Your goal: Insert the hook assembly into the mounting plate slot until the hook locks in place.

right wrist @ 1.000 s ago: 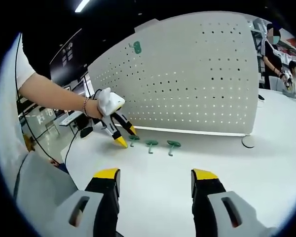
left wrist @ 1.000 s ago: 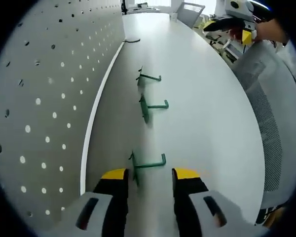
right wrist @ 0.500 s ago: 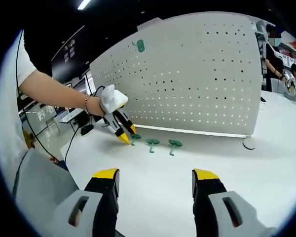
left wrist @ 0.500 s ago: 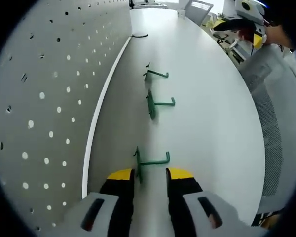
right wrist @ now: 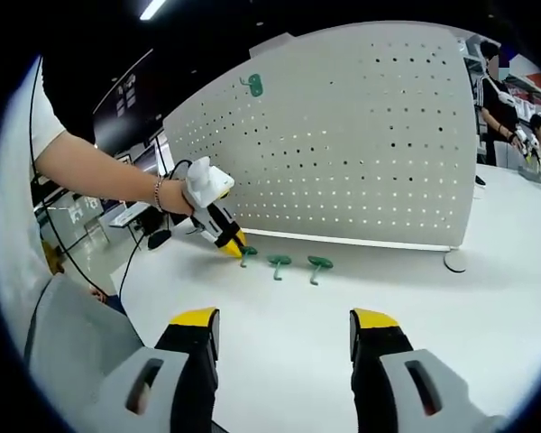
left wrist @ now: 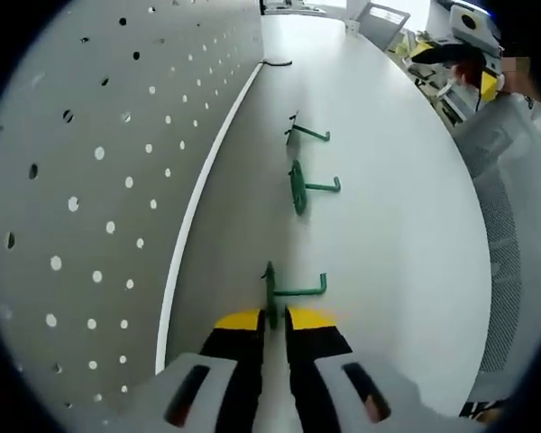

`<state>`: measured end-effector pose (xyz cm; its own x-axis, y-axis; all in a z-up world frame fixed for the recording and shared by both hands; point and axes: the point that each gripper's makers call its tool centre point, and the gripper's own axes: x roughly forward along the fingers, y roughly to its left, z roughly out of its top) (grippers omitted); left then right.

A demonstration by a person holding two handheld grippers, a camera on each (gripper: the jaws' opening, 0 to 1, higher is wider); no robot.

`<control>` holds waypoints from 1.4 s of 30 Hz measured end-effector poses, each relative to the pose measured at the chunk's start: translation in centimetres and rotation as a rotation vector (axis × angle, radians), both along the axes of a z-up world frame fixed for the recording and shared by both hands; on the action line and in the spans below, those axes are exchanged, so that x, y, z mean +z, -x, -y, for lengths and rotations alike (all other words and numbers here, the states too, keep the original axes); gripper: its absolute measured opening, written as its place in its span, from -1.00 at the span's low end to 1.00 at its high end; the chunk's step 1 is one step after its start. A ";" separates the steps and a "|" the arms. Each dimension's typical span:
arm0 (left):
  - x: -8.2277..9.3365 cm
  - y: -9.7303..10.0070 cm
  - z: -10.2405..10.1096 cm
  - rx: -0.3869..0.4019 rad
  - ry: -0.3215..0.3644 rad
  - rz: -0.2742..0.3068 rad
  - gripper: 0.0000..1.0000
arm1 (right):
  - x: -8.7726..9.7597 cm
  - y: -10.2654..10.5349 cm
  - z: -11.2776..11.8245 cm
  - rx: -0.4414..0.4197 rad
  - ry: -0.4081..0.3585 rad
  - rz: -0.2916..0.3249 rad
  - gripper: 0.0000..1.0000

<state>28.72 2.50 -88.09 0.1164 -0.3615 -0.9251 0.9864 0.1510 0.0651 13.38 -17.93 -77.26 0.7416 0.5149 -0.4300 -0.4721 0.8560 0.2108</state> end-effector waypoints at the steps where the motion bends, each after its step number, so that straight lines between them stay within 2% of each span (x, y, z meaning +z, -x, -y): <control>1: 0.0 0.0 0.0 -0.010 -0.004 0.008 -0.87 | 0.0 0.0 0.0 0.000 -0.001 -0.002 0.12; 7: 0.0 -0.2 -0.1 0.002 0.001 0.012 -0.91 | -0.1 0.0 0.1 -0.002 -0.002 -0.004 0.11; 28: 0.0 -0.3 -0.1 -0.027 0.000 0.034 -0.93 | 0.0 -0.1 0.3 -0.014 -0.002 -0.002 0.10; 32: 0.0 -0.6 0.0 -0.048 -0.001 0.087 -0.94 | 0.1 -0.2 0.4 -0.017 -0.004 -0.001 0.10; 34: 0.1 -0.8 0.0 -0.043 0.014 0.110 -0.94 | 0.0 -0.2 0.4 -0.018 -0.005 -0.002 0.10; 39: 1.1 -1.2 0.6 0.044 0.132 0.120 -0.95 | 0.0 -0.2 0.6 -0.023 -0.007 0.000 0.10; 42: 1.3 -1.1 0.6 0.062 0.159 0.105 -0.95 | 0.0 -0.2 0.6 -0.025 -0.007 0.000 0.10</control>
<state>29.78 1.89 -86.76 0.2356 -0.4911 -0.8386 0.9639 0.2282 0.1372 13.61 -18.52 -77.29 0.7539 0.4996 -0.4267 -0.4508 0.8658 0.2172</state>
